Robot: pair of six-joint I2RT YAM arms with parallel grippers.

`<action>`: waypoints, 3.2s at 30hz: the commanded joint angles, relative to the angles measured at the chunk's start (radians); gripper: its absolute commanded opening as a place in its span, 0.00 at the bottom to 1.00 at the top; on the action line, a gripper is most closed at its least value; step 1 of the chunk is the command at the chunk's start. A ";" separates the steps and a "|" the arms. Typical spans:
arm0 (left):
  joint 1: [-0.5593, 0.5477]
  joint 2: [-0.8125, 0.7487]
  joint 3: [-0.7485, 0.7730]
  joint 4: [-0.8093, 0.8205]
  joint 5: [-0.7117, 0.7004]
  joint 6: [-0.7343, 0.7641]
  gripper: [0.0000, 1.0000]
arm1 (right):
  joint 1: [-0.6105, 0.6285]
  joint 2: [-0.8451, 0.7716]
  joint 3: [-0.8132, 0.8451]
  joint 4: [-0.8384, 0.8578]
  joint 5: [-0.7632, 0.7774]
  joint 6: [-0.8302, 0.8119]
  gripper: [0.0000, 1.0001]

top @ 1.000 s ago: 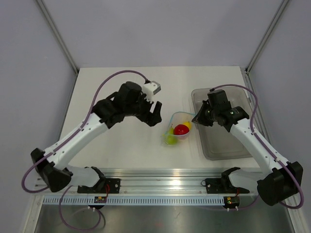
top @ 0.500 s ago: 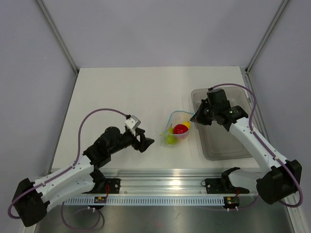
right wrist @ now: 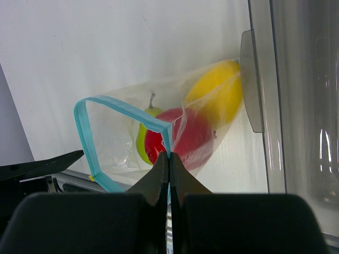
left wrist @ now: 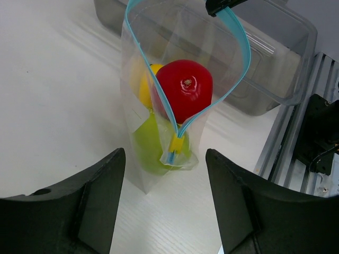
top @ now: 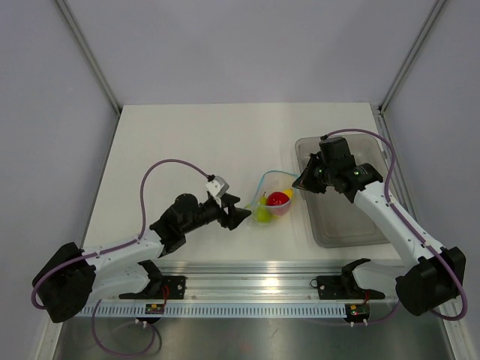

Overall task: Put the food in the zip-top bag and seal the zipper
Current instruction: Adjust the zipper food storage bag at the center of the board, then zip the zipper food storage bag at the center of the board.

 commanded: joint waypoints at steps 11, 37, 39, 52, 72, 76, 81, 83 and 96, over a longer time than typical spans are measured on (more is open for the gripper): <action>-0.031 0.075 0.004 0.179 0.047 0.016 0.61 | -0.002 -0.003 0.058 0.028 -0.024 0.013 0.00; -0.031 0.210 -0.014 0.329 0.070 -0.039 0.40 | -0.002 -0.025 0.048 0.013 -0.004 0.023 0.00; -0.031 0.206 -0.014 0.324 0.070 -0.038 0.34 | -0.002 -0.028 0.045 0.011 -0.003 0.026 0.00; -0.029 0.055 0.036 0.137 0.018 0.066 0.00 | -0.002 -0.040 0.032 0.011 -0.007 0.008 0.00; 0.236 0.170 0.522 -0.614 0.773 0.451 0.00 | 0.241 0.044 0.433 -0.150 -0.072 -0.582 0.61; 0.242 0.193 0.559 -0.648 0.819 0.468 0.00 | 0.332 0.003 0.334 0.053 -0.128 -0.749 0.61; 0.253 0.181 0.562 -0.685 0.810 0.488 0.00 | 0.369 -0.079 0.154 0.310 -0.239 -0.973 0.62; 0.257 0.175 0.565 -0.706 0.808 0.504 0.00 | 0.370 -0.066 0.150 0.324 -0.271 -1.009 0.61; 0.280 0.160 0.595 -0.779 0.824 0.547 0.00 | 0.412 0.052 0.177 0.293 -0.403 -1.031 0.58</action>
